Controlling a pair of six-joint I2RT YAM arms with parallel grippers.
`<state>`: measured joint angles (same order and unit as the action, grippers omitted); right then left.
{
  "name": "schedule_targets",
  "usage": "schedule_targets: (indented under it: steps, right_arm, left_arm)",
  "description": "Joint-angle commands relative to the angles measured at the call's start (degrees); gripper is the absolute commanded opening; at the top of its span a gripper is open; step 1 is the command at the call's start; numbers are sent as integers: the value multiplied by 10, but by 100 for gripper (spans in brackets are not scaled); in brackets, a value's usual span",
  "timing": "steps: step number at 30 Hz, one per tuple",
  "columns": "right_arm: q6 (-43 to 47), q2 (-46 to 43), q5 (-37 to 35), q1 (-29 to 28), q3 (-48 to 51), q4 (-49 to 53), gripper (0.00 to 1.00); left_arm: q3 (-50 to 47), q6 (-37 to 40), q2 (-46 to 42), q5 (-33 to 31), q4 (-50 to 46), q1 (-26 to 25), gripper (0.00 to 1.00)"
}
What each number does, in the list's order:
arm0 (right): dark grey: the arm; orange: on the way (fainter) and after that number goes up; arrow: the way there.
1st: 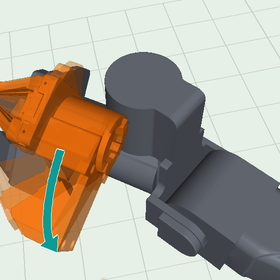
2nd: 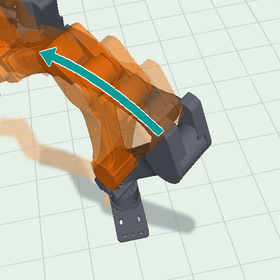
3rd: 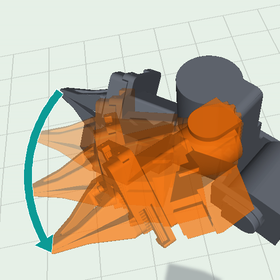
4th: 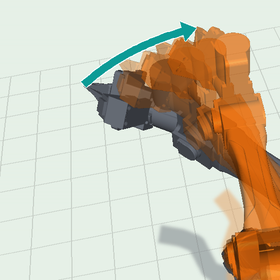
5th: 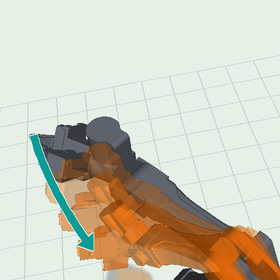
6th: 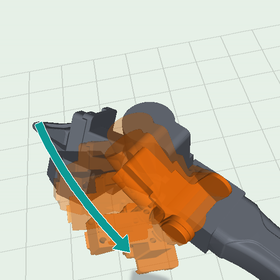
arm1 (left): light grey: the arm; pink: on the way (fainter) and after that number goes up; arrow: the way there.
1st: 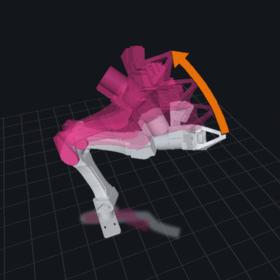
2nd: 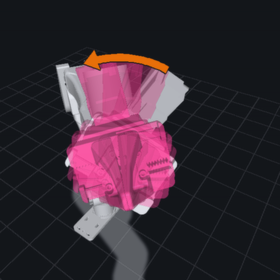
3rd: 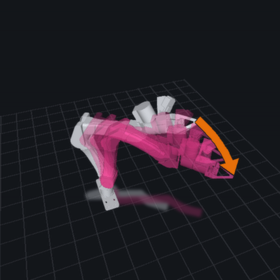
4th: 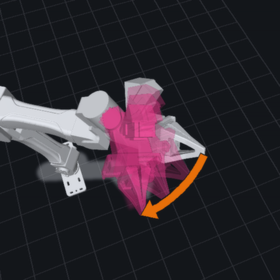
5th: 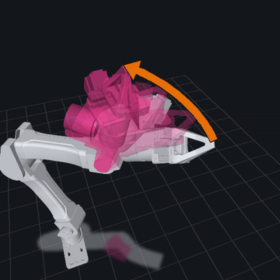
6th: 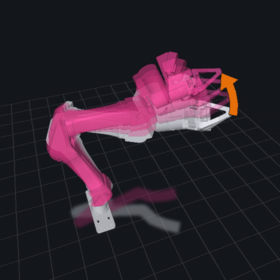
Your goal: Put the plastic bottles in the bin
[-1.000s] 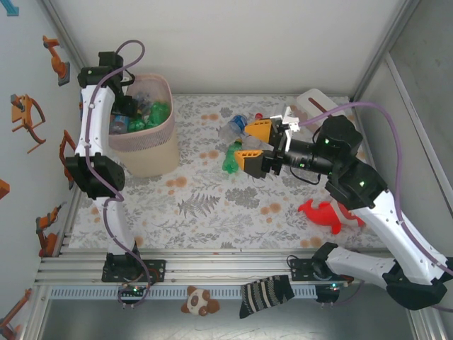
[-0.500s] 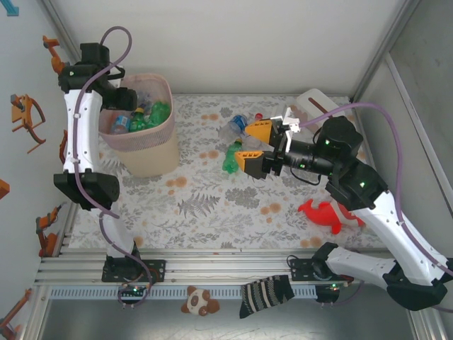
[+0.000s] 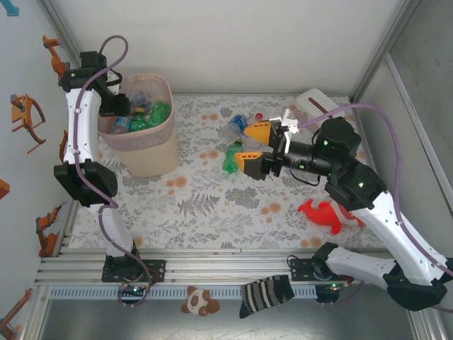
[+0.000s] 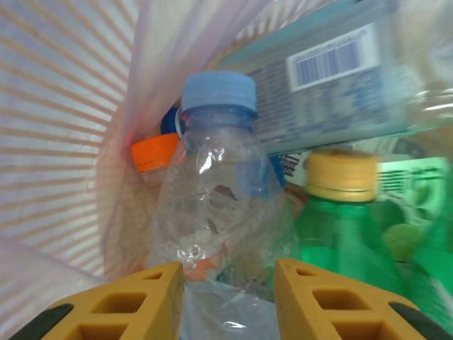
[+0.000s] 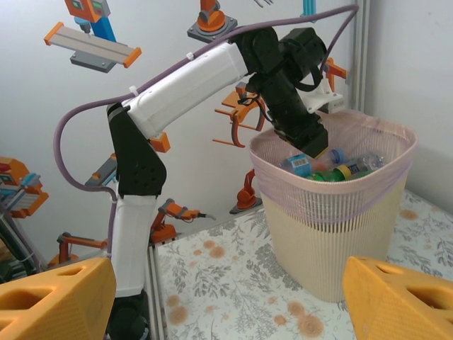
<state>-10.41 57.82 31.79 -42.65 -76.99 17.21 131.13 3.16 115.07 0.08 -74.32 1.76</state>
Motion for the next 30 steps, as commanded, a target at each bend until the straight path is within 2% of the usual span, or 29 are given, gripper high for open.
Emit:
schedule_targets:
  steps: [1, 4, 15, 25, 30]
  right_arm:
    - [5, -8, -7, -5, 4, -17, 83]
    - [-1, -6, -18, -5, 3, -16, 83]
    - [-40, 59, -177, -5, -32, 66, 80]
    - [-138, 177, -324, -1, -62, 127, 77]
    - [-193, 254, -360, 20, -82, 159, 76]
  left_arm:
    - [-33, 2, 4, 16, 4, 6, 37]
    - [-56, -1, -13, 29, 19, 8, 36]
    - [-64, -18, -89, 76, 49, 12, 38]
    - [-91, -31, -158, 122, 58, 14, 39]
    - [-147, -47, -218, 162, 95, 15, 40]
